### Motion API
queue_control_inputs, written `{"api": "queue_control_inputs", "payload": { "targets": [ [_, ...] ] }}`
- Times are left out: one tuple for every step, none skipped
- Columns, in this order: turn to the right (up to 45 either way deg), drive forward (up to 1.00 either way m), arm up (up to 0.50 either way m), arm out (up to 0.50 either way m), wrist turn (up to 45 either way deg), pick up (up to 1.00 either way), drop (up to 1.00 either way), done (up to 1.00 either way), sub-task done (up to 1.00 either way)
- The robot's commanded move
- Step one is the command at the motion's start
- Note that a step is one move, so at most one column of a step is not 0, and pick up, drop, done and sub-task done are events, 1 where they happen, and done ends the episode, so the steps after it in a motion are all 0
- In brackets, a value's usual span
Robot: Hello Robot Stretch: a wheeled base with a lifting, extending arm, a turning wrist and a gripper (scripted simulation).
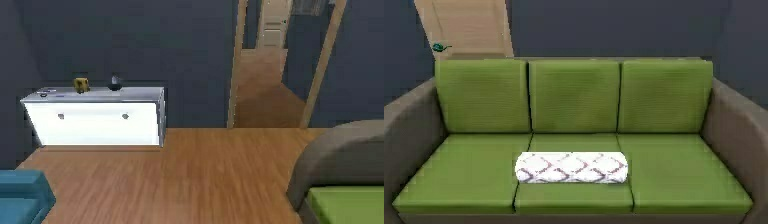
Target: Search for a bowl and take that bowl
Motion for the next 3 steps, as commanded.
{"api": "queue_control_inputs", "payload": {
  "targets": [
    [45.0, 0.00, 0.00, 0.00, 0.0, 0.00, 0.00, 0.00, 0.00],
    [45.0, 0.00, 0.00, 0.00, 0.0, 0.00, 0.00, 0.00, 0.00],
    [45.0, 0.00, 0.00, 0.00, 0.0, 0.00, 0.00, 0.00, 0.00]
  ]
}}
